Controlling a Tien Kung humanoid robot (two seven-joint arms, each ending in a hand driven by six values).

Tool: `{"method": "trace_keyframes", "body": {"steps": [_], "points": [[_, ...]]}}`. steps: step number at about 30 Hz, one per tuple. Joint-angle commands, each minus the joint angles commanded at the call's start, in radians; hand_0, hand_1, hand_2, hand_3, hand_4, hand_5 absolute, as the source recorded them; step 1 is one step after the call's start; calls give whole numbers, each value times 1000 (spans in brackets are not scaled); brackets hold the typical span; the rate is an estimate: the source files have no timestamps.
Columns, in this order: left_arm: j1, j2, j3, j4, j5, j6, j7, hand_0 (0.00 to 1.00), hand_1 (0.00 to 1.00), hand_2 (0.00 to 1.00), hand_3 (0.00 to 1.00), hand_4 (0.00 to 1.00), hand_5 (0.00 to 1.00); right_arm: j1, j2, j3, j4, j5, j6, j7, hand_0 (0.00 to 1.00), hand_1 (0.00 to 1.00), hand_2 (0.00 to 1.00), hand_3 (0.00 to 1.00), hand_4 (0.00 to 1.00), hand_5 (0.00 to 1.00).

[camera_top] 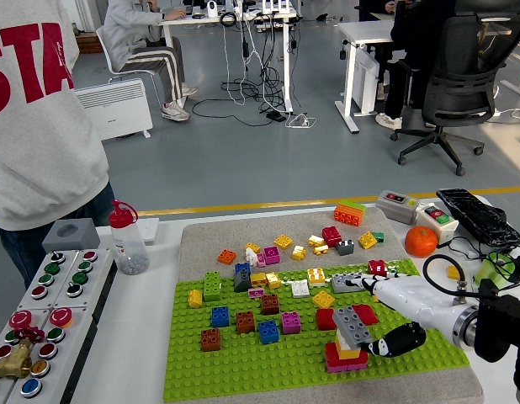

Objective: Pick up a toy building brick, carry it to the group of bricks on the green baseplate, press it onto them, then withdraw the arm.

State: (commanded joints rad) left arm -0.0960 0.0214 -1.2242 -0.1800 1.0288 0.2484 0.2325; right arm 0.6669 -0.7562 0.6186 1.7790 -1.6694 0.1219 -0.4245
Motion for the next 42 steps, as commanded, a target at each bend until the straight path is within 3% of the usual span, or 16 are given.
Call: {"method": "trace_keyframes", "body": {"steps": [18,37,42], "points": [[-3,0,0,0,-1,1,0,669,616,572,455,237,998,10,13,-3,0,1,0,6,960,854,998,960,791,281],[-8,0,-7,0,7,1,2,669,616,572,456,239,998,-7,-13,15,0,28,21,2,960,854,997,960,778,251],[-5,0,-16,0,15,1,3,669,616,572,456,239,998,-31,-36,42,0,31,26,0,959,854,997,959,776,250]]}}
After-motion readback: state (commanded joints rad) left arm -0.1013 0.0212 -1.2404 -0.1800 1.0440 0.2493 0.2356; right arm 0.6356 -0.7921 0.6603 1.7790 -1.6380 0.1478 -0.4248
